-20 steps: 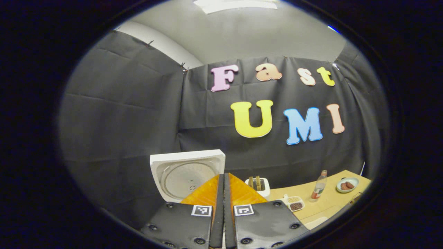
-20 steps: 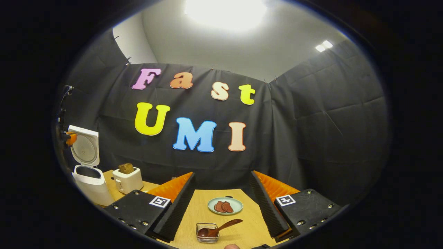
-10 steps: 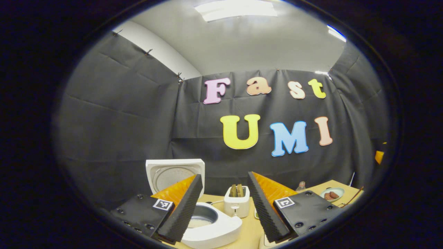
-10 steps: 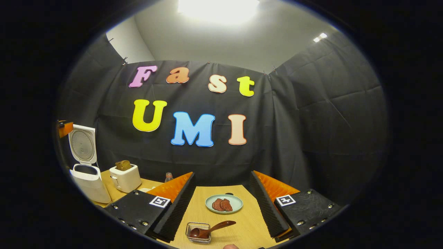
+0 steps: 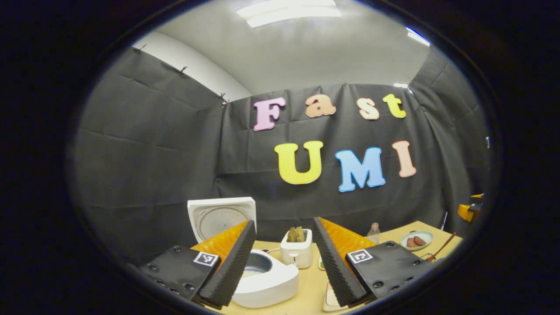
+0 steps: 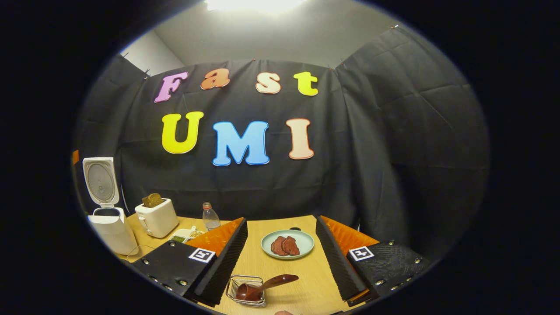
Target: Close the left gripper, press the button to open the rice cooker; take a wooden spoon from the chopstick holder with the right hand, scoop a spoonful of rice and pour it into the rice cooker, then put the wooden spoon back into the chopstick holder.
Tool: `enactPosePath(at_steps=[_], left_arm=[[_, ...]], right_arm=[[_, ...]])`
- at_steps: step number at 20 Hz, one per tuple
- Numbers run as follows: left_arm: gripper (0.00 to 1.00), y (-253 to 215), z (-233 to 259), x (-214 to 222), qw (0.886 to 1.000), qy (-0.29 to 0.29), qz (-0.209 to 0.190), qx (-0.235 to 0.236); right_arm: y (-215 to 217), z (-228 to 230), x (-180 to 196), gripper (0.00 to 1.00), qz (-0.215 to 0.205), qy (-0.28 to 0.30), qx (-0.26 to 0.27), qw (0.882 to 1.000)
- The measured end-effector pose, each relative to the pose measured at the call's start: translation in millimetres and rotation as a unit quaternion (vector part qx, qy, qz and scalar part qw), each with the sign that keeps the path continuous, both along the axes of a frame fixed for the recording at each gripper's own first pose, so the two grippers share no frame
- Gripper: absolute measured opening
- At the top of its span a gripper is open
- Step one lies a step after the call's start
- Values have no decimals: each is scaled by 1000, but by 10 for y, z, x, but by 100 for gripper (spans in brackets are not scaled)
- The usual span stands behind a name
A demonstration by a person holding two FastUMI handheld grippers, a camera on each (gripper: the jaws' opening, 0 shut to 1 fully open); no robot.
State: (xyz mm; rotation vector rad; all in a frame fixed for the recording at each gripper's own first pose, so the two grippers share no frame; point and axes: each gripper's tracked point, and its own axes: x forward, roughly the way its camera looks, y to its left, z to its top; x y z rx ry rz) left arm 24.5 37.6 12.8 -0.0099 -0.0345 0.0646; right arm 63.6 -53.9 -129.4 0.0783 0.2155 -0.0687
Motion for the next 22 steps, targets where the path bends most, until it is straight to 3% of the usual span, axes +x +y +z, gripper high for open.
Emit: enactPosePath(at_steps=[5,8,9,10,13,14,16,18,20,21,22], left_arm=[[91,22,-16,-86,1000,9,10,10],[87,54,-59,-150,1000,17,15,16],[91,60,-63,-151,1000,19,17,17],[87,66,-64,-152,999,21,19,18],[87,74,-117,-190,999,25,21,20],[92,77,-127,-210,999,27,22,22],[87,79,-143,-215,999,30,23,26],[87,88,-174,-220,999,33,24,29],[95,99,-192,-248,999,35,24,29],[95,105,-197,-239,999,37,25,30],[95,112,-210,-246,999,38,26,29]], right_arm=[[-4,-511,38,96,-2,61,60,996],[25,-774,44,96,-3,96,92,991],[45,-856,2,98,-2,107,101,989],[69,-919,-16,98,0,117,108,987],[151,-1086,-48,98,7,141,123,982],[184,-1130,-46,98,9,148,128,981],[235,-1215,-90,98,13,163,132,978],[310,-1269,-127,95,20,174,141,975],[381,-1345,-150,92,26,185,150,971],[401,-1357,-195,81,29,193,156,968],[433,-1406,-192,78,29,199,161,966]])
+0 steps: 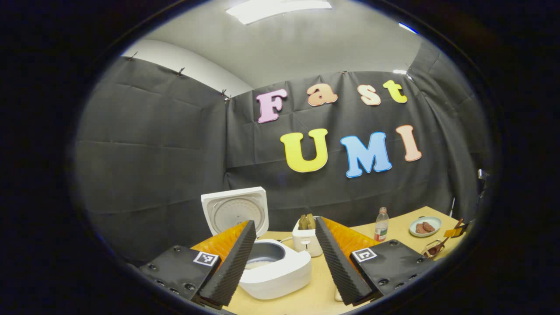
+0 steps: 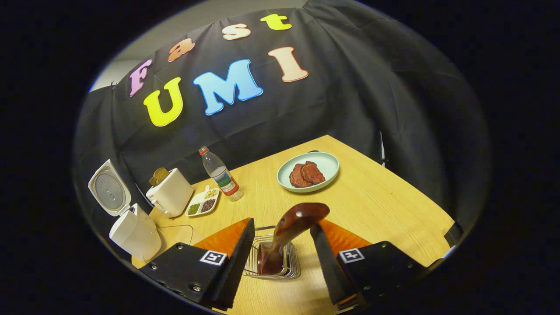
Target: Close the left gripper, press the button to open the rice cooker; take a wooden spoon from the chopstick holder with the right hand, scoop a spoonful of rice and pour it into the rice cooker, then put the wooden spoon back into the chopstick holder.
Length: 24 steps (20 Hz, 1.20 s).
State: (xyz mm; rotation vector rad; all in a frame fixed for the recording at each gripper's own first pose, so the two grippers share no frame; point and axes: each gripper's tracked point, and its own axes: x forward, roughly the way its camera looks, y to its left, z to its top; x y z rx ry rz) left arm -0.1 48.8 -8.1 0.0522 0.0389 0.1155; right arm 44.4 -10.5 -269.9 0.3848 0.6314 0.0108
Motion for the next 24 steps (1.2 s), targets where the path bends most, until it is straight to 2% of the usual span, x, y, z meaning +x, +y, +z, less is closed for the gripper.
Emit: enactPosePath(at_steps=[1,3,4,5,6,7,16,24], left_arm=[[95,18,-12,-24,1000,0,0,-1],[95,54,-7,-31,1000,-1,3,-3],[95,72,-11,-52,1000,-2,2,-4],[95,87,-8,-44,1000,-2,3,-4],[95,112,-7,-47,1000,-2,5,-4],[95,135,-21,-40,1000,-2,6,-6],[95,357,-127,-46,1000,-6,1,-26],[95,704,-294,-38,999,-1,-2,-47]], right_arm=[[6,-21,-6,65,0,6,3,1000],[12,-25,-8,44,-3,8,3,1000],[-22,-30,-25,41,-14,6,-1,1000],[51,-125,113,19,-3,8,11,1000],[78,24,-30,19,3,5,18,1000],[132,57,-29,14,10,4,12,1000],[278,756,26,14,44,-59,-64,995],[714,1366,102,14,53,-110,-48,991]])
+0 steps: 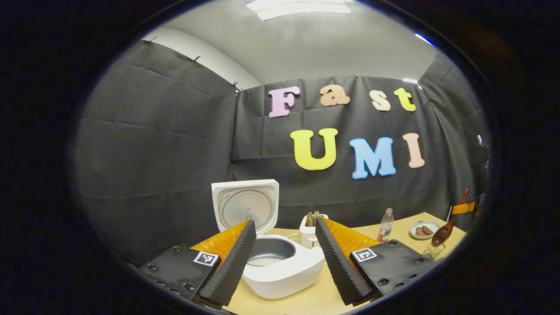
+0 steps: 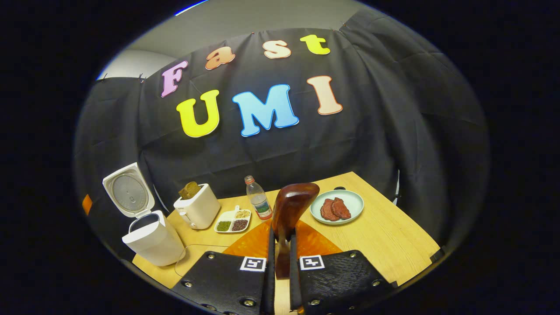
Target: Close the left gripper, press the button to open the rice cooker; take a wooden spoon from the chopstick holder with the right hand, scoop a spoonful of rice and pour it into the rice cooker, then put the wooden spoon back into the chopstick holder.
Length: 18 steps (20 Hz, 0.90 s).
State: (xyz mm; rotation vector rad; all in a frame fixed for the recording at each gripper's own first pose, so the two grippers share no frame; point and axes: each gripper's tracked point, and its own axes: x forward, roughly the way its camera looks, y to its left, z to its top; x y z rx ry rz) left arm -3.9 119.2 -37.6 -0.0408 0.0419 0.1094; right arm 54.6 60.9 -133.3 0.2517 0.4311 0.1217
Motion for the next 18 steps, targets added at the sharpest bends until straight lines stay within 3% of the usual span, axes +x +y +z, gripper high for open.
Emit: enactPosePath(at_steps=[6,18], left_arm=[[95,331,-103,23,1000,5,3,3],[95,917,-346,-58,1000,24,16,13]], right_arm=[[541,41,-20,14,28,-5,23,999],[1447,-402,-143,14,85,14,21,996]])
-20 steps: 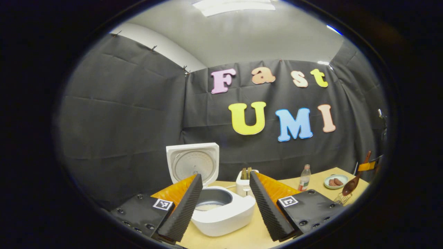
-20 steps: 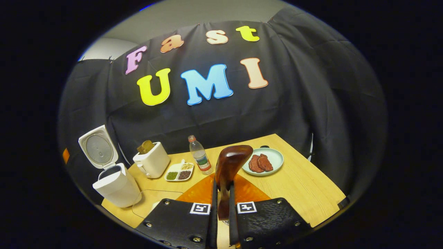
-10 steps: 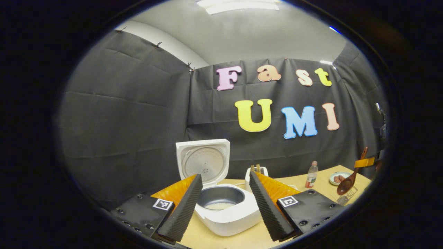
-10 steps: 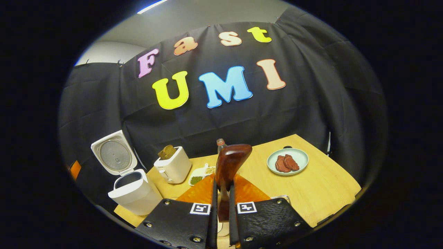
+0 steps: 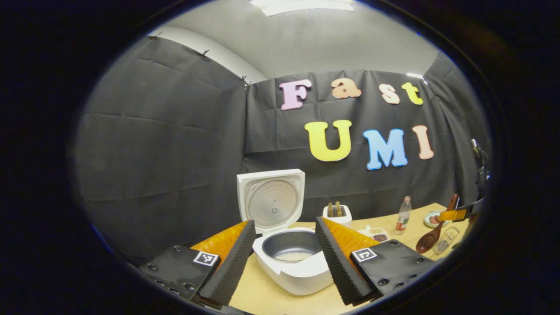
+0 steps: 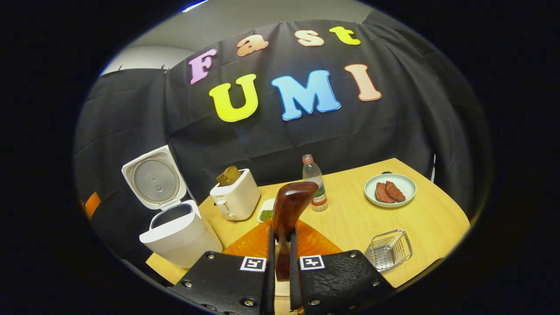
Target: Close the left gripper, press the button to open the rice cooker; take a wooden spoon from the chopstick holder with the right hand, scoop a spoonful of rice and pour it into the rice cooker, then put the wooden spoon back into the chopstick holder.
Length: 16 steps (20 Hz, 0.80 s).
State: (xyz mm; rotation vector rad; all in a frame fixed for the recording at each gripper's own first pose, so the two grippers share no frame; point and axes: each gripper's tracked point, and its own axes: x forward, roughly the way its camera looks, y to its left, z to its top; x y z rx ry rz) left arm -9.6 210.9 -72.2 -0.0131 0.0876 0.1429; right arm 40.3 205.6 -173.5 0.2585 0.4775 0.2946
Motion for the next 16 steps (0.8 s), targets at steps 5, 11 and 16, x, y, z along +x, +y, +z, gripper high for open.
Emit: enactPosePath(at_steps=[5,11,16], left_arm=[[95,178,-77,-41,1000,9,11,1],[95,300,-138,-81,1000,15,17,2],[95,359,-172,-127,1000,20,20,5]], right_arm=[[307,-339,-48,14,21,23,-12,999],[597,-618,-112,14,45,33,-25,998],[759,-740,-220,14,69,40,-39,996]])
